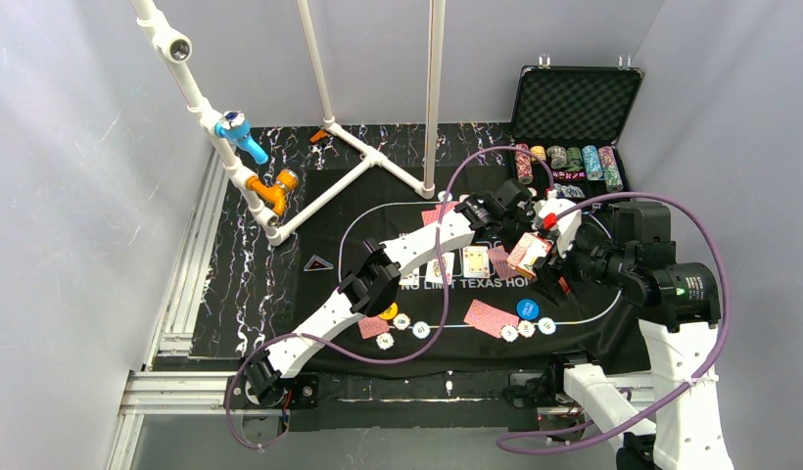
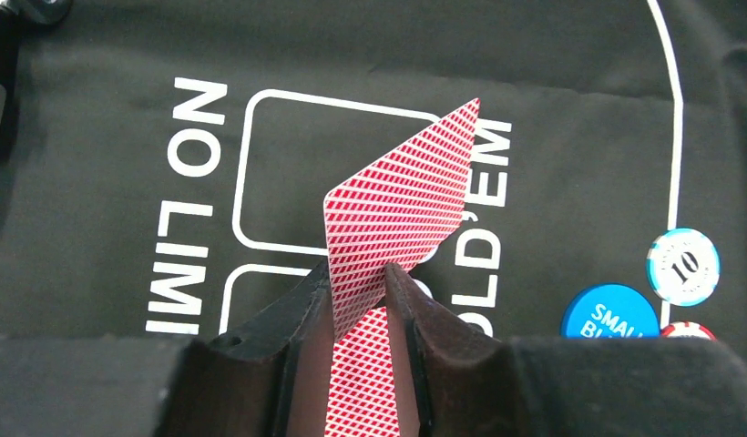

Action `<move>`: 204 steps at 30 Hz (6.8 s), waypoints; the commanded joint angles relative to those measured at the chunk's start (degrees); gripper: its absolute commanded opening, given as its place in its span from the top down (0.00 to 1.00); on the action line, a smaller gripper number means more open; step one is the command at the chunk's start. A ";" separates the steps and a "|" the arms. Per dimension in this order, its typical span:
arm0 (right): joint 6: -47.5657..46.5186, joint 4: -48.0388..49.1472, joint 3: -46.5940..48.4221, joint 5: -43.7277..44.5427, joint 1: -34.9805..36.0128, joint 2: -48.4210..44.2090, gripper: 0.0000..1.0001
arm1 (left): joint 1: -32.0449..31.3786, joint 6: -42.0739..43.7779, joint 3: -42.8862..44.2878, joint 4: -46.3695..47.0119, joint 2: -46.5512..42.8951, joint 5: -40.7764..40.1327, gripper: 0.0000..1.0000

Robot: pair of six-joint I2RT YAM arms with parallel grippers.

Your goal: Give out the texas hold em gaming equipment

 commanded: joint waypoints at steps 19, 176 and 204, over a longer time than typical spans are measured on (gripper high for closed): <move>1.16 0.56 1.91 -0.47 -0.10 -1.02 0.99 | 1.25 -2.87 1.18 5.57 -2.45 -7.69 0.47; -3.63 15.58 0.05 1.45 9.22 14.04 0.99 | 13.38 -49.25 -45.07 3.42 -47.09 29.92 0.19; -24.74 21.12 -9.66 -9.40 -31.30 29.22 0.99 | 18.29 -28.62 -59.47 -6.96 -60.51 15.77 0.02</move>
